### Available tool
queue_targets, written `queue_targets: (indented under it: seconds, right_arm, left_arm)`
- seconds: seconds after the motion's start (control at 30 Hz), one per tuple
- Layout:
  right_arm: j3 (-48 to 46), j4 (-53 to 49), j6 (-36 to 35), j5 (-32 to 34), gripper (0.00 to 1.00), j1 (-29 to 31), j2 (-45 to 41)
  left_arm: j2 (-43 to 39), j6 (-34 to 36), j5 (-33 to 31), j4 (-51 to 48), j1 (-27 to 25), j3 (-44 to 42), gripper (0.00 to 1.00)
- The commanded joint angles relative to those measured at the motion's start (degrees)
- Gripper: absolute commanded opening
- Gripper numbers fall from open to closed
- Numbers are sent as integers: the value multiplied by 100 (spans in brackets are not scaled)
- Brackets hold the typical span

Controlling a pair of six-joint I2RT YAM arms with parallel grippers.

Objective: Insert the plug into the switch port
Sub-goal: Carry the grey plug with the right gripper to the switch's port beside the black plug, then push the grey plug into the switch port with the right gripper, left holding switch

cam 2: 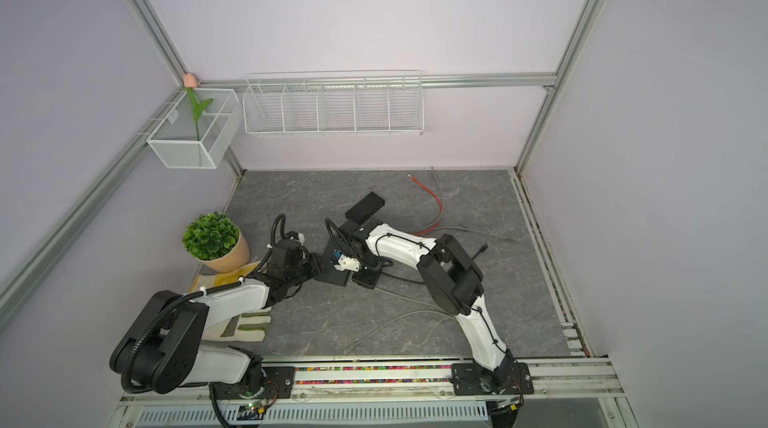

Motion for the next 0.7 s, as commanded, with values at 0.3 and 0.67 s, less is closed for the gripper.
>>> queue_targets:
  seconds: [0.3,0.67]
  right_arm:
    - [336,-128,-120,-79,8,-26,184]
    - [442,-198,-89,16,7,-25,309]
  left_arm:
    - [340,71,492,151,57,204,34]
    - [360,24,582,370,57,33,32]
